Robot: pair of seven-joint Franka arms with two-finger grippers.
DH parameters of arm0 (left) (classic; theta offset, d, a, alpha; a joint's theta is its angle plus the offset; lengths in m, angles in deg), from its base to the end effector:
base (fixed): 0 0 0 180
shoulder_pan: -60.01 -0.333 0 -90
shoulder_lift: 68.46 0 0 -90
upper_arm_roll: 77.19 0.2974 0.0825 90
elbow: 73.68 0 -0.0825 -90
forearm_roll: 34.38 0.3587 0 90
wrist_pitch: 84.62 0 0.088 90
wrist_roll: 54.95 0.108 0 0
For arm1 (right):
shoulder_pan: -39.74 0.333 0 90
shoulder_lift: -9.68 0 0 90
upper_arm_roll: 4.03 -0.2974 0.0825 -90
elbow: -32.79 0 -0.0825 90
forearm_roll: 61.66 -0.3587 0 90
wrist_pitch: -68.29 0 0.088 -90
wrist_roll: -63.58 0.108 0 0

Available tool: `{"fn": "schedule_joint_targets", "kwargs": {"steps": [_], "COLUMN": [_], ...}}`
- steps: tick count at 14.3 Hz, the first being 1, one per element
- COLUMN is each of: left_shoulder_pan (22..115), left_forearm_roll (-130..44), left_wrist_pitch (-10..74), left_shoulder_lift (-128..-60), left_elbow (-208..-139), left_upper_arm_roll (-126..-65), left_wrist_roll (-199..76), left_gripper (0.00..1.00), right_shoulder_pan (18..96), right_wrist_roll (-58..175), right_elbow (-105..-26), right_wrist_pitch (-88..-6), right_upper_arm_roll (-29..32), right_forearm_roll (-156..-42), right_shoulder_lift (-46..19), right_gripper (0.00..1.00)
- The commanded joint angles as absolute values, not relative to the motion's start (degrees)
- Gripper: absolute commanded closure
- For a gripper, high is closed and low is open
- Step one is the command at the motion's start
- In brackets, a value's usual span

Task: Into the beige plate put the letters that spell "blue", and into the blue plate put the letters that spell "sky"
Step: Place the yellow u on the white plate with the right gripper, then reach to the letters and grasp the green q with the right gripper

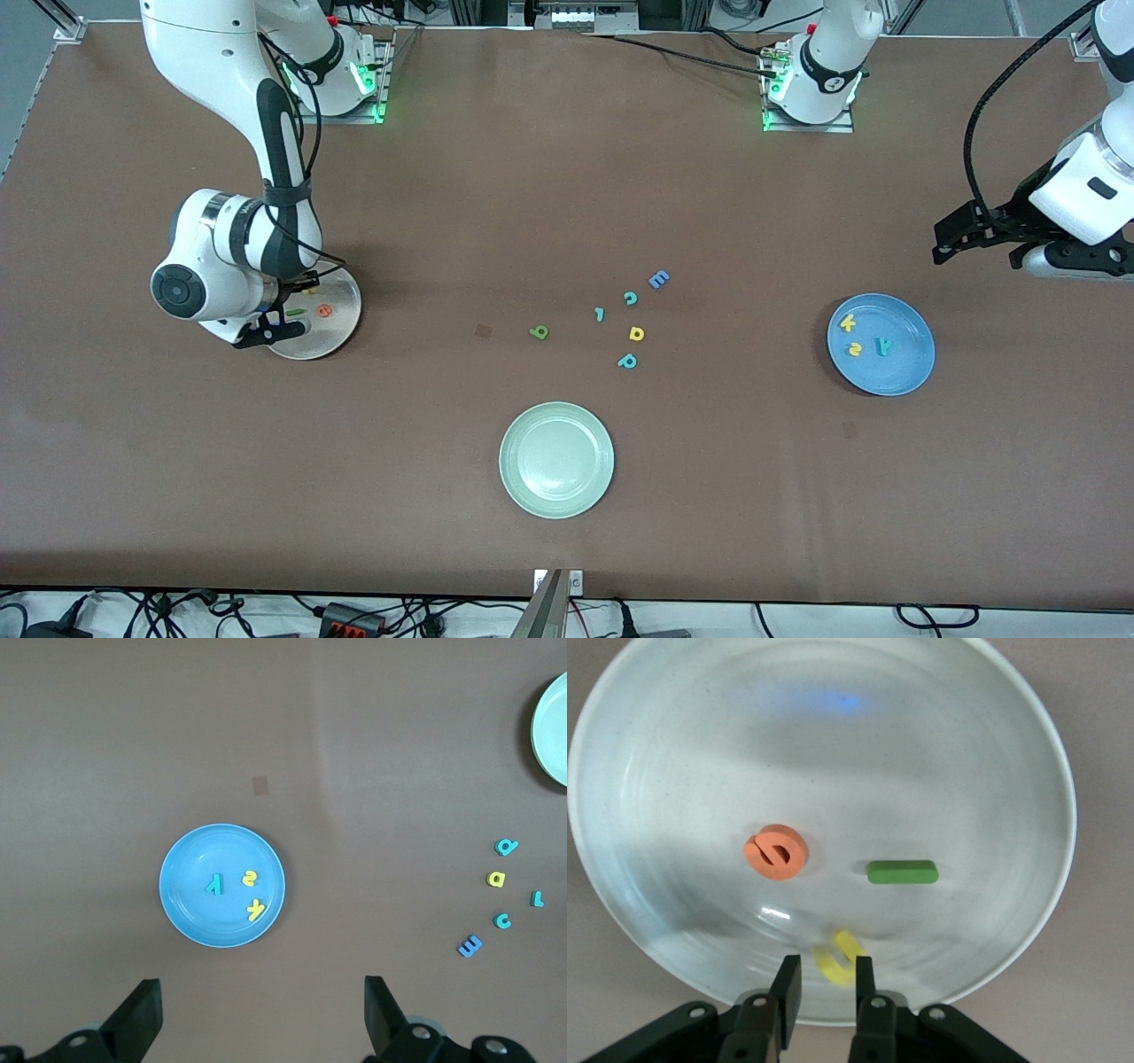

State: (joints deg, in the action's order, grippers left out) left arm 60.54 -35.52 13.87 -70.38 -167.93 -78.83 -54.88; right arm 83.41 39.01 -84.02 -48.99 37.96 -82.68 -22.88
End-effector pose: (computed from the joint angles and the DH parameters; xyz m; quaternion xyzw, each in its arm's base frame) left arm 0.5497 -0.0225 0.5666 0.9996 -0.0183 0.0201 0.0107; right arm 0.5242 0.0304 0.2024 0.9752 0.1117 -0.1908 0.0080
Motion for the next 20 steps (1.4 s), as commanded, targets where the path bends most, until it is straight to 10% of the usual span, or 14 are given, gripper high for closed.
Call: {"fn": "schedule_joint_targets", "kwargs": {"steps": [1,9,20], "left_shoulder_pan": [60.54,59.92,59.92], "left_forearm_roll": [-35.70,-32.88,-30.77], "left_wrist_pitch": [13.64,13.47,13.38], "left_shoulder_lift": [-70.91,-74.16,-76.45], "left_elbow": [-166.68,-163.78,-160.70], "left_upper_arm_roll": [-78.68,-78.16,-78.24], "left_wrist_roll": [-54.77,-54.24,-54.15], "left_gripper": [0.00,0.00,0.00], "right_shoulder_pan": [84.39,90.19,94.49], "right_wrist_roll": [39.84,42.91,50.59], "right_elbow": [-83.50,-62.51,-55.98], "right_wrist_pitch": [-49.39,-50.35,-57.47], "right_upper_arm_roll": [38.33,32.03,19.79], "right_forearm_roll": [-83.64,-88.21,-83.02], "right_shoulder_lift": [-21.26,-27.93,-34.00], "right_gripper": [0.00,0.00,0.00]}}
